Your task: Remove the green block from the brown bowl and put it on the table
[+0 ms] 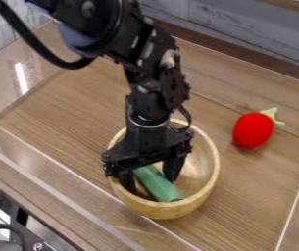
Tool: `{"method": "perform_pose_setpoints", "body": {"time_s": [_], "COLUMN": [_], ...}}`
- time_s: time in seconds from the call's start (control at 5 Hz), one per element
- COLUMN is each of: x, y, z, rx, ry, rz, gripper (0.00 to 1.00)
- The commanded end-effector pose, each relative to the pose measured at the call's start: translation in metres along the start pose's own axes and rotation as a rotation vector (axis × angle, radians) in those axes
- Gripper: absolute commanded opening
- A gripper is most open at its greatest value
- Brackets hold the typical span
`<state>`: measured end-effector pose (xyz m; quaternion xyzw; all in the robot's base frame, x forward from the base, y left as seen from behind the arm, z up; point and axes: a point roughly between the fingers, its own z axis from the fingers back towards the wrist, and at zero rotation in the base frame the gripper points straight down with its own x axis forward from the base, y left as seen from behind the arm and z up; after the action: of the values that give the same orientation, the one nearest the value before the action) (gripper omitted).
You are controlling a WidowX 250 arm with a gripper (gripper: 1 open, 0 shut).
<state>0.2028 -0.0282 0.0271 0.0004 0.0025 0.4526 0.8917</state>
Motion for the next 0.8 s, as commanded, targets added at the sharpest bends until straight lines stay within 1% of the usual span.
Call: {"method": "perform_pose_setpoints", "body": {"time_s": [0.0,0.2,0.6], "x": [-0.0082,-0.006,0.0009], "y": [-0.0219,-0.0206,-0.0153], "z": [0.0011,0.0032,0.0034], "rx": [-0.032,-0.035,-0.035], "ry": [-0.016,-0.014,-0.011], "rz": [-0.065,-0.035,-0.011], "gripper": [1.0,1.0,1.0]}}
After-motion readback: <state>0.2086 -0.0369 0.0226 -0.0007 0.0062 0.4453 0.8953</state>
